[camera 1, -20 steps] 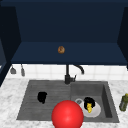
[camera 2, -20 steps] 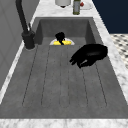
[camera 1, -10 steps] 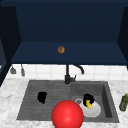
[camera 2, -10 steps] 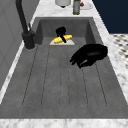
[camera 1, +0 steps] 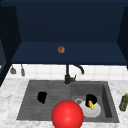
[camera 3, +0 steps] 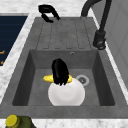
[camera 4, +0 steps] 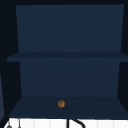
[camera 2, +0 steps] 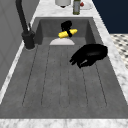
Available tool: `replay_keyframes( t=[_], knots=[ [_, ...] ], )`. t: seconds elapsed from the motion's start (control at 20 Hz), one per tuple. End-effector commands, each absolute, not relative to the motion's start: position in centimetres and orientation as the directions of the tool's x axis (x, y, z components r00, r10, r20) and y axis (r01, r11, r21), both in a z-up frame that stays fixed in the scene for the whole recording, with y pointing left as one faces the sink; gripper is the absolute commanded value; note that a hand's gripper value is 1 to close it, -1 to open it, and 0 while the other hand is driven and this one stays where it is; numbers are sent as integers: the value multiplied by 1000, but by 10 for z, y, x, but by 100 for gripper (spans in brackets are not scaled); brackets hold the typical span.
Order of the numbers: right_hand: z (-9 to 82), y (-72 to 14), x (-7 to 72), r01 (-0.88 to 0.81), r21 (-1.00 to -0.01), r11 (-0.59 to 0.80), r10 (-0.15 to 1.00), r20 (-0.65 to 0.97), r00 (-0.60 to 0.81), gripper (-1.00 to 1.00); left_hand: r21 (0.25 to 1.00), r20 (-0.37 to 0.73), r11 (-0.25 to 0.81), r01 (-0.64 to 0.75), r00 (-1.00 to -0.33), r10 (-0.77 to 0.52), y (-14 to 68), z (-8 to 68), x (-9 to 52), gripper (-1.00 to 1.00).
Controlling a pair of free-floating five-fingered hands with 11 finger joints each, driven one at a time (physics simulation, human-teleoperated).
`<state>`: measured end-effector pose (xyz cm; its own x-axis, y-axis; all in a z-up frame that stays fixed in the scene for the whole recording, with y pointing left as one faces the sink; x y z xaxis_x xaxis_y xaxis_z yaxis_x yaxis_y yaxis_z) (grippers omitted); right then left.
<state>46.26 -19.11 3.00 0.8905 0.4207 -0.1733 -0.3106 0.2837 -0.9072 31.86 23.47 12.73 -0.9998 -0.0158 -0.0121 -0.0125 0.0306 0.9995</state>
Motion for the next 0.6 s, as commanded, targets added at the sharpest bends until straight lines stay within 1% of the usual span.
replay_keyframes(
  t=[0.0,0.15,0.55],
  knots=[
    [58,-196,444,-292,-919,264,458,-146,877,100,999,-12,31,-13,-1000,-16,235,127,319,0],
    [78,-192,440,-313,-913,262,448,-172,877,100,999,-12,31,-13,-1000,-16,235,127,319,0],
    [131,-189,399,-319,-916,243,505,-161,848,100,999,-12,31,-13,-1000,-16,235,127,319,0]
  ],
)
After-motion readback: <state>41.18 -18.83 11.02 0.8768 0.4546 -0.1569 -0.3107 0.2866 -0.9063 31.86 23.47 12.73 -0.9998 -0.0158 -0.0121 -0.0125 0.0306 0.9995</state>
